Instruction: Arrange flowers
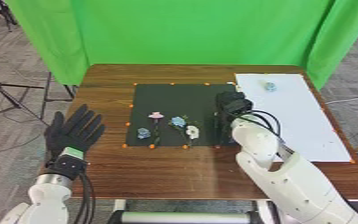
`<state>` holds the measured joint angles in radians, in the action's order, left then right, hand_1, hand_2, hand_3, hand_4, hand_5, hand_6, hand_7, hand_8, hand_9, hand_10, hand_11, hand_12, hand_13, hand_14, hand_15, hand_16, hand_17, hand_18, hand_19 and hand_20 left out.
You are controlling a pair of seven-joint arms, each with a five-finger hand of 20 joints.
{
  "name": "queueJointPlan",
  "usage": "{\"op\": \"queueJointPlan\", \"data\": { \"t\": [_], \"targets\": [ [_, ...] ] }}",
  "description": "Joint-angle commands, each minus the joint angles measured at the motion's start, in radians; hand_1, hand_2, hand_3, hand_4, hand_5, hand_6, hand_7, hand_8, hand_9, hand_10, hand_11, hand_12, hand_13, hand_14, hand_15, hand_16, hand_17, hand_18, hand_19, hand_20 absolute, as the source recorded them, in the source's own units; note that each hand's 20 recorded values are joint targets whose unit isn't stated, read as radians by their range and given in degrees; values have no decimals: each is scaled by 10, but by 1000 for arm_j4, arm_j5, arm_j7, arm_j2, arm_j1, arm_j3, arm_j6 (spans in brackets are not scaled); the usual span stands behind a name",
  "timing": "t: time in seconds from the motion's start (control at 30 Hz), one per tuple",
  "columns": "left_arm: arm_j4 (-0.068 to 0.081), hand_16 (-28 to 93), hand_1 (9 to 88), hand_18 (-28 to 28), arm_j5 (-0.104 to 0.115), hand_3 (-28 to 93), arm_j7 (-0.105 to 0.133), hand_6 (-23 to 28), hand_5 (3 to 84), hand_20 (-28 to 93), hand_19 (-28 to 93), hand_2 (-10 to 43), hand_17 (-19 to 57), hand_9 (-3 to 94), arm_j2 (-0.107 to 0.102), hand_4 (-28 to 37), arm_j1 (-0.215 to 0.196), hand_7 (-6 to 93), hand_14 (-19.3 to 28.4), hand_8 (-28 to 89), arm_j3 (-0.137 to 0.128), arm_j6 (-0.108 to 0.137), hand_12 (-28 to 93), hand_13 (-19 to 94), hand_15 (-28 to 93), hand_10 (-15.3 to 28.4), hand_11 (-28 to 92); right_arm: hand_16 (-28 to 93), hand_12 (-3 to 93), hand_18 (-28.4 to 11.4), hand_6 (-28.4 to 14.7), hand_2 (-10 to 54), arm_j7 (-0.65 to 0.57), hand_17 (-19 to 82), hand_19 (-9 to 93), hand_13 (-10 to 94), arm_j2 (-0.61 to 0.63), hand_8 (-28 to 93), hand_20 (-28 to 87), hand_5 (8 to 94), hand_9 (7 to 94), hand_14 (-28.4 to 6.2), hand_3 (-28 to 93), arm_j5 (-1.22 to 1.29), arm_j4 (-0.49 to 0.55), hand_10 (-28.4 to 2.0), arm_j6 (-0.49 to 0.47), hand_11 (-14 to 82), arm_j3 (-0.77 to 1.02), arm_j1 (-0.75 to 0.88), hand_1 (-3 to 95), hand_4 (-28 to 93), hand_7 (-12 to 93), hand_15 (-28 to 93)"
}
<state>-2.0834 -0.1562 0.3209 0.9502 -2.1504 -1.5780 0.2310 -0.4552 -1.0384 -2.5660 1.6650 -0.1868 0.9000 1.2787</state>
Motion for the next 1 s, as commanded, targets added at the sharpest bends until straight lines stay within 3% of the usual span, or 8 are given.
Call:
{"op": "queueJointPlan", "data": {
  "t": [0.03, 0.13, 0.3, 0.5, 0.63, 0.73, 0.9, 1.0],
  "targets": [
    [-11, -89, 264, 135, 18, 712, 7, 46, 390, 89, 356, 147, -59, 325, 1, -283, -17, 185, 143, -112, -3, 21, 97, 225, 374, 131, 216, 376, 208, -231, -18, -95, -8, 337, 847, 650, -4, -136, 386, 635, 685, -71, 751, 32, 41, -133, -77, 205, 27, 11, 531, -283, 219, 511],
    [-12, -89, 266, 135, 17, 711, 16, 44, 392, 89, 354, 147, -60, 326, 1, -283, -20, 189, 142, -115, -4, 20, 97, 226, 377, 129, 218, 371, 195, -231, -22, -95, -3, 335, 847, 648, -1, -135, 387, 624, 669, -73, 760, 45, 62, -136, -91, 207, 31, 13, 521, -283, 213, 516],
    [-8, -91, 268, 135, 0, 712, 5, 38, 398, 89, 354, 145, -60, 327, 6, -283, -16, 193, 141, -118, -8, 23, 95, 227, 378, 129, 219, 352, 186, -235, -31, -95, 2, 327, 847, 634, 3, -128, 388, 604, 642, -87, 780, 81, 108, -145, -146, 197, 56, 25, 490, -283, 196, 533],
    [-15, -92, 281, 131, 20, 712, 17, 25, 427, 88, 347, 135, -65, 336, 5, -283, -26, 193, 138, -124, -8, 22, 94, 228, 378, 122, 223, 321, 178, -242, -36, -95, -11, 316, 847, 611, 6, -123, 395, 585, 610, -106, 809, 107, 159, -151, -237, 177, 77, 25, 464, -283, 183, 554],
    [-17, -92, 282, 130, 21, 711, 12, 32, 418, 89, 346, 131, -66, 337, 5, -283, -29, 189, 137, -124, -11, 24, 94, 228, 378, 123, 222, 243, 176, -245, -44, -95, -1, 310, 845, 595, 5, -115, 403, 560, 587, -125, 838, 132, 181, -159, -289, 165, 123, 38, 428, -283, 167, 594],
    [-17, -92, 279, 129, 20, 713, 12, 45, 403, 87, 341, 129, -70, 335, 5, -283, -31, 185, 138, -121, -13, 20, 93, 227, 376, 125, 219, 243, 177, -258, -63, -95, -16, 305, 861, 578, 4, -104, 424, 450, 534, -140, 830, 150, 182, -177, -269, 154, 153, 42, 374, -283, 124, 629],
    [-15, -91, 274, 126, 16, 716, 2, 48, 398, 85, 334, 127, -71, 334, 5, -283, -28, 183, 139, -115, -15, 15, 94, 226, 374, 127, 217, 231, 178, -266, -79, -95, -46, 305, 870, 537, 11, -91, 445, 364, 473, -159, 815, 176, 196, -192, -237, 139, 210, 53, 339, -283, 81, 662],
    [-17, -90, 274, 126, 19, 717, 7, 48, 397, 86, 333, 125, -71, 332, 0, -283, -28, 182, 139, -114, -12, 14, 94, 225, 373, 127, 215, 223, 177, -268, -80, -95, -84, 301, 871, 526, 24, -88, 449, 358, 457, -161, 803, 160, 143, -197, -88, 130, 211, 36, 321, -283, 75, 657]
  ]
}}
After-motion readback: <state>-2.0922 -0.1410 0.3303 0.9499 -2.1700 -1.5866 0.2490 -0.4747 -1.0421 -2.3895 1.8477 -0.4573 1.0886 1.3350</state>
